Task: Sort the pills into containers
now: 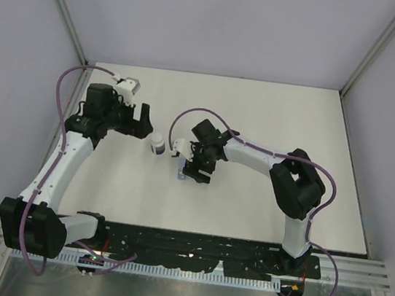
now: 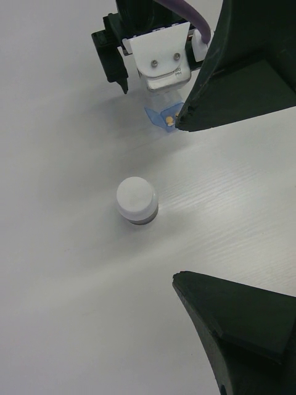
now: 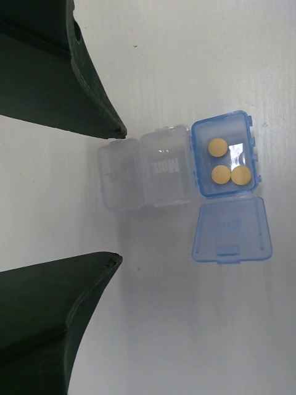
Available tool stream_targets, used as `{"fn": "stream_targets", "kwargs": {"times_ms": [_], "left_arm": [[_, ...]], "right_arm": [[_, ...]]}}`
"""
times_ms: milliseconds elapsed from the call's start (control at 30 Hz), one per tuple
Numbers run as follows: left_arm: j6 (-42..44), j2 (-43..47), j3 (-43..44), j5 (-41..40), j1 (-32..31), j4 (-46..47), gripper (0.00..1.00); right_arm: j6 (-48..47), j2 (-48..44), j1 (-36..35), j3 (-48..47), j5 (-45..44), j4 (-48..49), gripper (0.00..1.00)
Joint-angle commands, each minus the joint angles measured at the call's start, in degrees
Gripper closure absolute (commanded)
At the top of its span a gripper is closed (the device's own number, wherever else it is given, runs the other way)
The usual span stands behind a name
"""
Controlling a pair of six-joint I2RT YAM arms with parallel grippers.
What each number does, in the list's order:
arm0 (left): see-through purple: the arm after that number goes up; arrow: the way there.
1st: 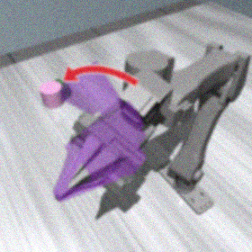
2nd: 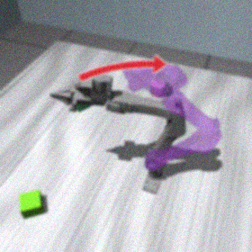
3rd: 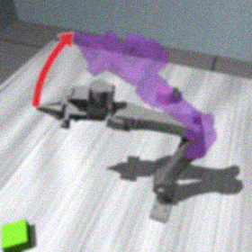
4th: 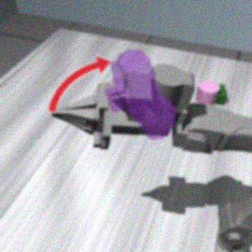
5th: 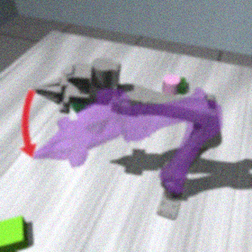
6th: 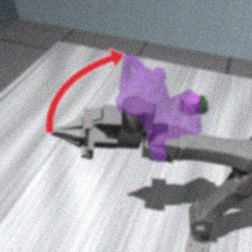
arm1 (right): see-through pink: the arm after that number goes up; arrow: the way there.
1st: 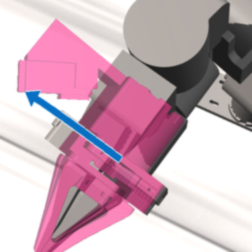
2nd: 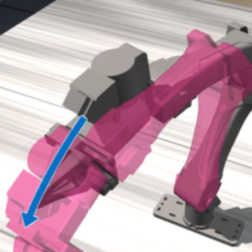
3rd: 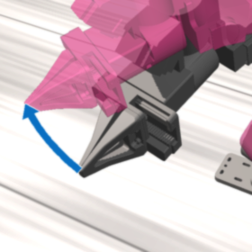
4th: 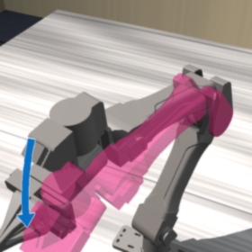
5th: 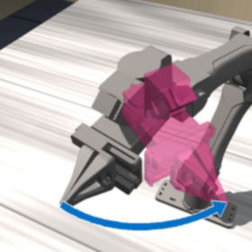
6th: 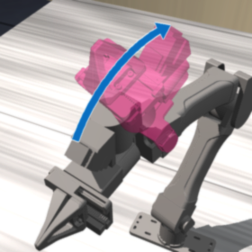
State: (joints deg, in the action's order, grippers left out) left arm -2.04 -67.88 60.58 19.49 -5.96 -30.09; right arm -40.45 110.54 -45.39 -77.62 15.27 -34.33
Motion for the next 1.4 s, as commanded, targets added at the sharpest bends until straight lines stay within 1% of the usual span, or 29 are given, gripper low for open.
{"fn": "stream_targets", "kwargs": {"times_ms": [0,367,933,1067,1367], "left_arm": [[0.7,1.1,0.2,1.7,0.8,0.0,0.01],[-0.2,-0.1,0.2,3.7,1.7,0.1,0.0],[-0.6,-0.2,0.2,5.0,2.7,0.0,0.0],[-0.8,-0.3,0.0,5.4,2.9,0.0,0.0],[-1.1,-0.2,0.1,5.9,3.1,-0.1,0.0]], "right_arm": [[-1.1,1.3,-0.1,-3.1,0.4,0.0,0.22],[-0.8,2.8,-0.1,-2.6,1.6,0.5,0.3],[-0.1,2.0,-0.6,0.1,2.0,2.4,0.37],[-0.2,1.9,-0.5,0.3,2.1,2.5,0.41],[-0.3,1.8,-0.5,0.5,2.1,1.9,0.52]]}}
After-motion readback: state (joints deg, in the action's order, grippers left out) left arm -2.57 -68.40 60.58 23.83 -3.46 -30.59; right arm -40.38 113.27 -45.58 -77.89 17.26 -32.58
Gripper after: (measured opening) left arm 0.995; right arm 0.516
